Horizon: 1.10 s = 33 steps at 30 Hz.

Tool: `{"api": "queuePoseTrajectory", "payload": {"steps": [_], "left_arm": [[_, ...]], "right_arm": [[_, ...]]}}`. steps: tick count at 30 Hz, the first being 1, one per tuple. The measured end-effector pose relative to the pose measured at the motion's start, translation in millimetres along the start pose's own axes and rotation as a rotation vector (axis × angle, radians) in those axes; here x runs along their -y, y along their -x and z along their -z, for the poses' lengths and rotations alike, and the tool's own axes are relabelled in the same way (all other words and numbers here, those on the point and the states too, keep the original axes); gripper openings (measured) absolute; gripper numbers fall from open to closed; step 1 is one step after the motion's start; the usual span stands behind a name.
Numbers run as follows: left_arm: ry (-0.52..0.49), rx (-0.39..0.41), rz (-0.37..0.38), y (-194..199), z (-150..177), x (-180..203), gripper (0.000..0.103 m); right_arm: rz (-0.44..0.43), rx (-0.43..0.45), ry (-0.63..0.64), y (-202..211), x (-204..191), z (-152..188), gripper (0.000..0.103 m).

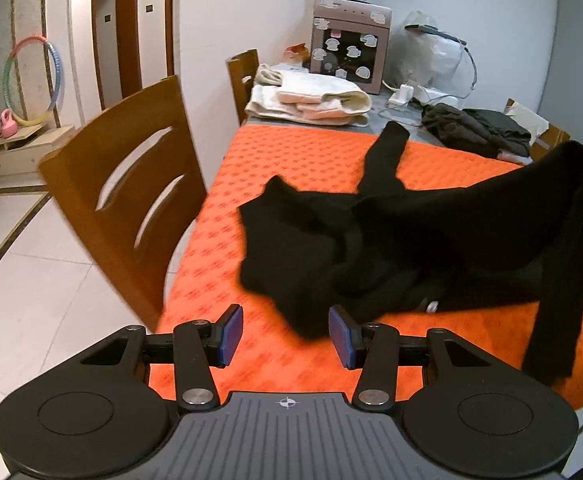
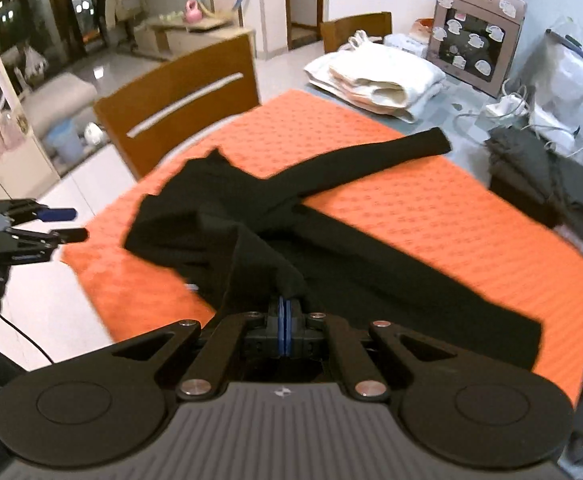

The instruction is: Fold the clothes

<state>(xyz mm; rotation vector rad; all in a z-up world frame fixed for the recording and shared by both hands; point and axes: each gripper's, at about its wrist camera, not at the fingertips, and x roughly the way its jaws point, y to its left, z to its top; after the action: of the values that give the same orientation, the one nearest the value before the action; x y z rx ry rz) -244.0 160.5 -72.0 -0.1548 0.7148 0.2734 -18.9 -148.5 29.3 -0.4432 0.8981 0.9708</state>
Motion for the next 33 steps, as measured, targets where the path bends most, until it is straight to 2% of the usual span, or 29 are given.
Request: {"api": "queuePoseTrajectory", "payload": {"steps": [4, 8, 9, 10, 13, 21, 26, 30, 31, 33], "left_arm": [[-0.029, -0.015, -0.015, -26.6, -13.1, 23.6, 0.05], [-0.102, -0.043, -0.023, -52.7, -20.9, 42.4, 0.049], [-0.128, -0.049, -0.027, -58.5, -21.8, 46.9, 0.043], [-0.157, -0.055, -0.038, -63.2, -21.8, 50.9, 0.029], [-0.249, -0.065, -0.092, -71.3, -24.6, 60.4, 0.011], [-0.264, -0.043, -0.106, -80.7, -59.3, 55.7, 0.01], [-0.28, -0.092, -0.084, -111.8, -66.5, 44.3, 0.01], [-0.296, -0.133, -0.047, -132.4, -63.3, 37.8, 0.011], [-0.299, -0.132, -0.038, -134.0, -62.7, 36.7, 0.012], [-0.285, -0.13, -0.021, -134.2, -62.7, 32.3, 0.013]], "right_arm": [[-0.017, -0.04, 0.006, -36.0, 34.3, -5.8, 0.002], [-0.042, -0.068, 0.006, -70.8, 61.5, -6.2, 0.002], [-0.05, -0.07, 0.004, -77.2, 66.4, -4.7, 0.002], [-0.057, -0.07, 0.001, -82.4, 70.6, -3.6, 0.002], [-0.077, -0.065, -0.012, -90.6, 78.9, -2.1, 0.002], [-0.085, -0.054, -0.07, -100.0, 96.7, 1.3, 0.002], [-0.034, -0.07, -0.115, -111.7, 100.9, 5.7, 0.003], [0.056, -0.077, -0.176, -114.6, 102.6, 16.8, 0.011], [0.068, -0.071, -0.203, -111.1, 103.1, 20.5, 0.017], [0.075, -0.056, -0.274, -99.9, 102.4, 30.9, 0.021]]}}
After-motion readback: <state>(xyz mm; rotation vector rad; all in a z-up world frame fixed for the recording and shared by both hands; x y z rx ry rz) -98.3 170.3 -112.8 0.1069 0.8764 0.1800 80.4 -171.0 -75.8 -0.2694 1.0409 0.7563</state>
